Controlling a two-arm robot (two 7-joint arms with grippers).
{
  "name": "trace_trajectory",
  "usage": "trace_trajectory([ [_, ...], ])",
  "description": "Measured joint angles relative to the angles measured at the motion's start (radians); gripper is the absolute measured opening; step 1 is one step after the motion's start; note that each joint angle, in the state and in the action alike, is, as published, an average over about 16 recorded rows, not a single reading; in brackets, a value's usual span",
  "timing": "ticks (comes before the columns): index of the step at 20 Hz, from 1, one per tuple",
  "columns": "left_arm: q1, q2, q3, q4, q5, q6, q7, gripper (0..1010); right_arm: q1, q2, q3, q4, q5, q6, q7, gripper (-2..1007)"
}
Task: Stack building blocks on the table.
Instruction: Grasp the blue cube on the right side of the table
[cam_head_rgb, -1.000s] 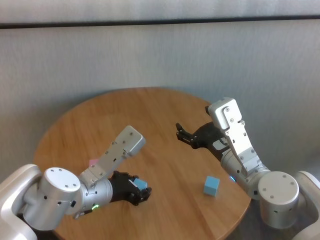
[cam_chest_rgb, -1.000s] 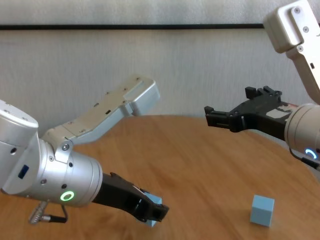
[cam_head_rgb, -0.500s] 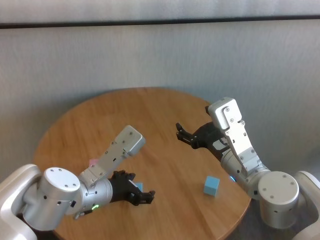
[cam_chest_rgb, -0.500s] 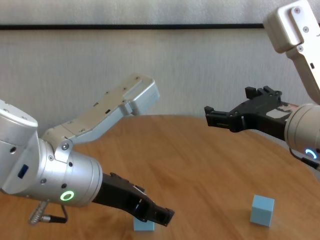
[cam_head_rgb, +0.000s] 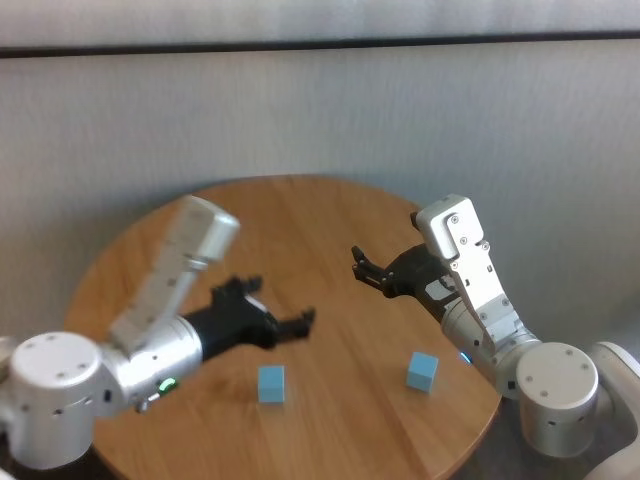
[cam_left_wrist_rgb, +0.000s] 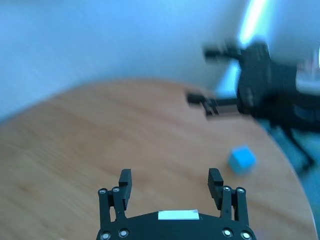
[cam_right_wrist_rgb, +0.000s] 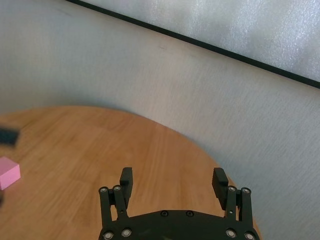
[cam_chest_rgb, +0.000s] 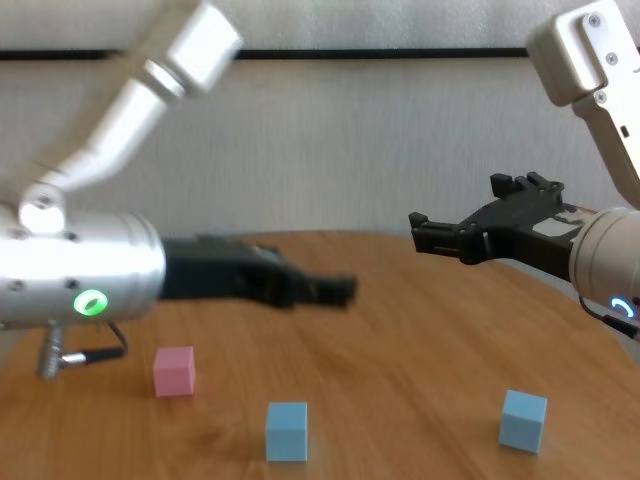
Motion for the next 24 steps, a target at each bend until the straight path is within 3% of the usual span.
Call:
trace_trajectory([
  [6,0.098,-0.014,-0.099,-0.072,0.019,-0.104,0.124,999,0.0,0.0,0.0,0.0,0.0,0.0,0.0,1001],
  [10,0.139,-0.023,-0.132,-0.092,0.05,-0.14,0.193,999,-0.001,0.0,0.0,-0.001,0.0,0.001,0.001,1001],
  [13,0.154,-0.026,-0.141,-0.099,0.074,-0.151,0.222,999,-0.007,0.003,0.003,-0.015,0.005,0.019,0.013,1001],
  [18,0.158,-0.028,-0.142,-0.102,0.088,-0.156,0.231,999,-0.029,0.017,0.015,-0.062,0.026,0.08,0.05,1001],
  [24,0.153,-0.027,-0.139,-0.098,0.081,-0.149,0.226,999,-0.078,0.057,0.047,-0.156,0.07,0.206,0.124,1001],
])
